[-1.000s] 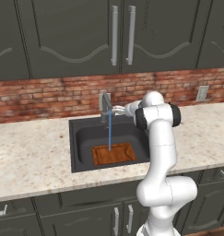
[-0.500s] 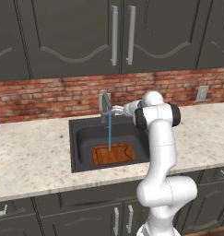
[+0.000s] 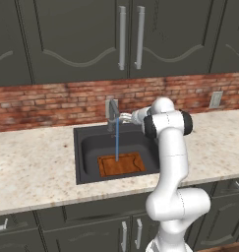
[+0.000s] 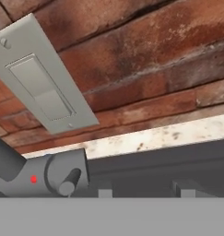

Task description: Turn on the sink faucet with hot water and rinse the cutting board for ten seconds, then turn off the faucet. Push the cutting board to reach the water if necessary.

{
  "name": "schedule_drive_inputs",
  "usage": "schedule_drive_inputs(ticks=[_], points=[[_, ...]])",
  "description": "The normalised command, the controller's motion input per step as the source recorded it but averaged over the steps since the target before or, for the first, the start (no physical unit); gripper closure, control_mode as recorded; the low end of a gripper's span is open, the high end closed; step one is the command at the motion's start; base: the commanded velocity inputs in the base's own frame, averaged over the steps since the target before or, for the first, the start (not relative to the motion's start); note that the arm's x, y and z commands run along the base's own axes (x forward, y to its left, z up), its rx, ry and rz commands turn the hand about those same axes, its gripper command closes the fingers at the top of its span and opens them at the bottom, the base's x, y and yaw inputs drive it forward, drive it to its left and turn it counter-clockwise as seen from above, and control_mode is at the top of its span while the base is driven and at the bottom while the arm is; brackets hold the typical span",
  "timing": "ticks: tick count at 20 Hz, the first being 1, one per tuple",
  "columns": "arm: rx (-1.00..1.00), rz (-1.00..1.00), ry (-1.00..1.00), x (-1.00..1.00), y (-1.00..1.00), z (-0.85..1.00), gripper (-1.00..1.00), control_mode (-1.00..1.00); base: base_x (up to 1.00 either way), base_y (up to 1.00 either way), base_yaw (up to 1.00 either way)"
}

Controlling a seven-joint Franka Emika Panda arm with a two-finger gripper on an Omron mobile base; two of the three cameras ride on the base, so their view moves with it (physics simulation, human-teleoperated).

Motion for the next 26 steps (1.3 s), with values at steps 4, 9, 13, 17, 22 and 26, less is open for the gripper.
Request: schedule_drive_inputs(ticks=[4, 9, 13, 17, 22, 26], points=[[-0.01, 0.0, -0.02, 0.14, 0.64, 0.3, -1.0, -1.0, 0.0, 0.0, 0.0], [0.0, 0.0, -0.02, 0.24, 0.58, 0.33, -1.0, -1.0, 0.0, 0.0, 0.0], [0.0, 0.0, -0.03, 0.17, 0.58, 0.33, -1.0, -1.0, 0.0, 0.0, 0.0], [-0.01, 0.0, -0.04, 0.04, 0.65, 0.27, -1.0, -1.0, 0.0, 0.0, 0.0], [-0.04, 0.0, -0.03, 0.0, 0.76, 0.13, -1.0, -1.0, 0.0, 0.0, 0.0], [-0.07, 0.0, -0.02, 0.0, 0.79, 0.01, -1.0, -1.0, 0.0, 0.0, 0.0]])
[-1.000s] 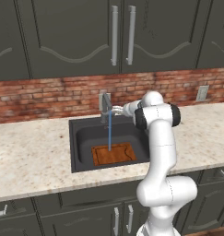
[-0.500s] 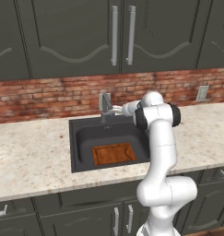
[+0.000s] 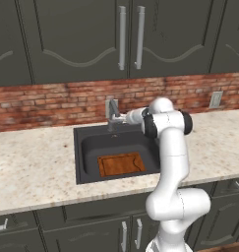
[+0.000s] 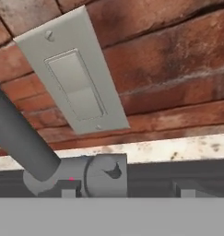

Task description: Turn on the sink faucet with hot water and rinse the cutting board for ten seconds, then turn off the faucet. Push the cutting board to reach the water if necessary.

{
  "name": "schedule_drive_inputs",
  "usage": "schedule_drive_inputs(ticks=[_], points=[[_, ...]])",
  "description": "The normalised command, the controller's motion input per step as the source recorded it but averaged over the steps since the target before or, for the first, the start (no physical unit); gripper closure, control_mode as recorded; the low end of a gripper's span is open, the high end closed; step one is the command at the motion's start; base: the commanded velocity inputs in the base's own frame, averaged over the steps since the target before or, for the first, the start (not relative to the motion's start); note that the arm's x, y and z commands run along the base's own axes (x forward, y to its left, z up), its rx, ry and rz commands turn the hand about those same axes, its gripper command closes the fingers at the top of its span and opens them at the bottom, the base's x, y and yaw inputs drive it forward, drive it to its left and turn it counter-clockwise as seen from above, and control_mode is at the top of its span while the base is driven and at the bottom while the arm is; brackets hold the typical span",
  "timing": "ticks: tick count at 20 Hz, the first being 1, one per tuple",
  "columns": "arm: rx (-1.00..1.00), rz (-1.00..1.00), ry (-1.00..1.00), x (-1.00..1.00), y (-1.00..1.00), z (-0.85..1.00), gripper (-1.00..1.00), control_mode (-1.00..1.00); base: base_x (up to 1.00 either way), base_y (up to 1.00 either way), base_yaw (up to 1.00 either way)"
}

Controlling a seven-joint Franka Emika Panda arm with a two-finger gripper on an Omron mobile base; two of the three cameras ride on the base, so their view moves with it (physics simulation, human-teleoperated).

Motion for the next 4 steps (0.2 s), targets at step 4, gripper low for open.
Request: schedule_drive_inputs(ticks=[4], points=[[-0.07, 0.0, -0.02, 0.0, 0.79, 0.0, -1.0, -1.0, 0.0, 0.0, 0.0]])
